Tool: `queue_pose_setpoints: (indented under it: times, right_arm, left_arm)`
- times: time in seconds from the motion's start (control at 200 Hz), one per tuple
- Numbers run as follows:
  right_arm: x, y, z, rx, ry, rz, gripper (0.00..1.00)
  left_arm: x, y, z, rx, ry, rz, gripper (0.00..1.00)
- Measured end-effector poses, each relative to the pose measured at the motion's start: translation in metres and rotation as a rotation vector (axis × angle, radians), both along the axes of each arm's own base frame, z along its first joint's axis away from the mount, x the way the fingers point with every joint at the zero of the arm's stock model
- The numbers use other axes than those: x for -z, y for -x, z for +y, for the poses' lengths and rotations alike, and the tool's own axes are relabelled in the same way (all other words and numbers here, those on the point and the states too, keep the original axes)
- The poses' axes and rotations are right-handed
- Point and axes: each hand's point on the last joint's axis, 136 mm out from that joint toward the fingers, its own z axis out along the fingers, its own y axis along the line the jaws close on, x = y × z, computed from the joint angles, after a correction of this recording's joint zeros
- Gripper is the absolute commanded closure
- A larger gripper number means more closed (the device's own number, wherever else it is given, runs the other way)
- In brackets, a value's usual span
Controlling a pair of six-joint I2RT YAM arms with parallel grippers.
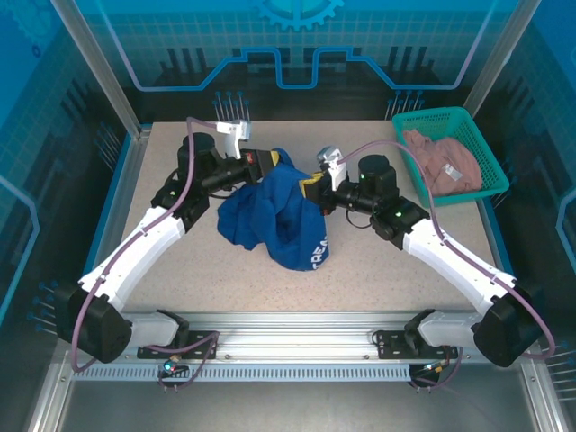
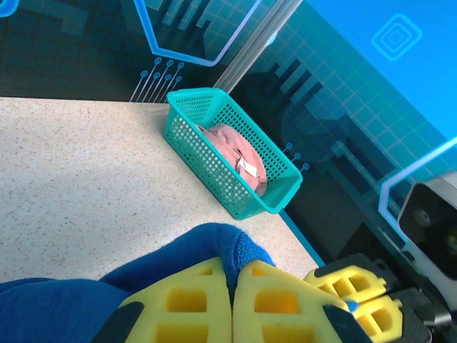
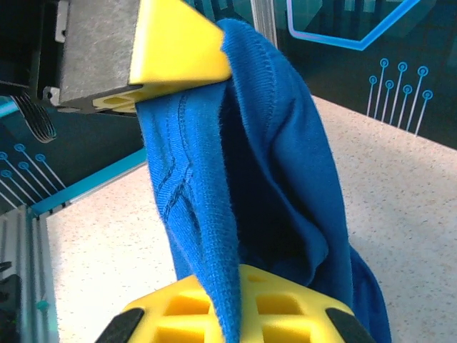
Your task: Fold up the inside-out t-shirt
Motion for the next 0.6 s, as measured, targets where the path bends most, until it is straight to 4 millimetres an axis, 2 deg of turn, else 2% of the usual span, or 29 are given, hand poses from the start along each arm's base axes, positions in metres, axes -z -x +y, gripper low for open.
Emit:
queue_pose_setpoints:
  times: [0.11,0.2,0.38,0.495,0.6]
  right_arm:
    - [0.0,-0.006,-0.011,0.015,-0.036,0.054,1.0]
    - [0.001,-0.011,-0.02,0.035,-0.062,0.1,1.0]
    - [0.007,-0.01,-0.018,0.014,-0.079,0.158,1.0]
    - [0.01,-0.005,-0.012,-0.019,-0.058,0.14,1.0]
    - [0.014,0.005,0.0,-0.06,-0.013,0.09,1.0]
  left_arm:
    - [0.005,-0.002,0.005,-0.012,-0.017,-0.018,0.58]
    - [0.022,0.0,0.013,-0.04,-0.035,-0.004,0.45]
    - [0.053,0.017,0.018,-0.052,-0.058,0.036,0.35]
    - [0.056,0.018,0.014,-0.048,-0.039,0.069,0.32]
    - [0.056,0.011,0.01,-0.056,0.002,0.134,0.31]
